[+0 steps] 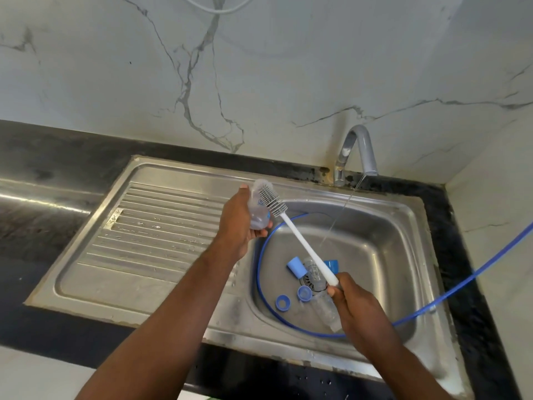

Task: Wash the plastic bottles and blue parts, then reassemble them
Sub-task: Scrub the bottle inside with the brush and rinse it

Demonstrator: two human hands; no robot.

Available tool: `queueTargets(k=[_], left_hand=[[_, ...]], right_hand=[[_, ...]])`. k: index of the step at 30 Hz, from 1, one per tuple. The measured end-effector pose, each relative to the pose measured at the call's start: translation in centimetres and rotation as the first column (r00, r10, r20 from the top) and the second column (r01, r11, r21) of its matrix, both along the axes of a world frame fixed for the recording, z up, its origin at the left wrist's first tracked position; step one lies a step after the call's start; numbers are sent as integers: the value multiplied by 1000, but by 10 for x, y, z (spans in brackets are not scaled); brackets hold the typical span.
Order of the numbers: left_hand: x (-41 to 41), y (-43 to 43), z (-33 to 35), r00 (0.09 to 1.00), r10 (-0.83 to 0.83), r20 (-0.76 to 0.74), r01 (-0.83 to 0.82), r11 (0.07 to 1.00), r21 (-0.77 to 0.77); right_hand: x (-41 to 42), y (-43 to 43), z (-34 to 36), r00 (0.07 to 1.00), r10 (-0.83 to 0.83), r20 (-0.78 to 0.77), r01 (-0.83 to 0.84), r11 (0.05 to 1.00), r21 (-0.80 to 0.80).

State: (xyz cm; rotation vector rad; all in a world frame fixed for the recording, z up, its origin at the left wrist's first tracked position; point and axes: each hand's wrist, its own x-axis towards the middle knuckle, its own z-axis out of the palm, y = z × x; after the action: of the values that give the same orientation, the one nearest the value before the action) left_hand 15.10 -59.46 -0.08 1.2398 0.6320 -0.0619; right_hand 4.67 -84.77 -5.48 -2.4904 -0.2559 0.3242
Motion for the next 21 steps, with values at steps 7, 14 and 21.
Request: queueTargets(k=[7,14,21], left_hand=[[1,-5,-9,999,-21,31,19,999,46],[-3,-5,-5,993,63,95,-64,998,11],[-2,-10,-12,998,32,62,-36,997,69]], right_hand=[[20,14,4,998,-11,-56,22,982,188],[32,23,5,997,-53,-47,59,990,127],[31,35,5,995,-87,-48,95,977,192]])
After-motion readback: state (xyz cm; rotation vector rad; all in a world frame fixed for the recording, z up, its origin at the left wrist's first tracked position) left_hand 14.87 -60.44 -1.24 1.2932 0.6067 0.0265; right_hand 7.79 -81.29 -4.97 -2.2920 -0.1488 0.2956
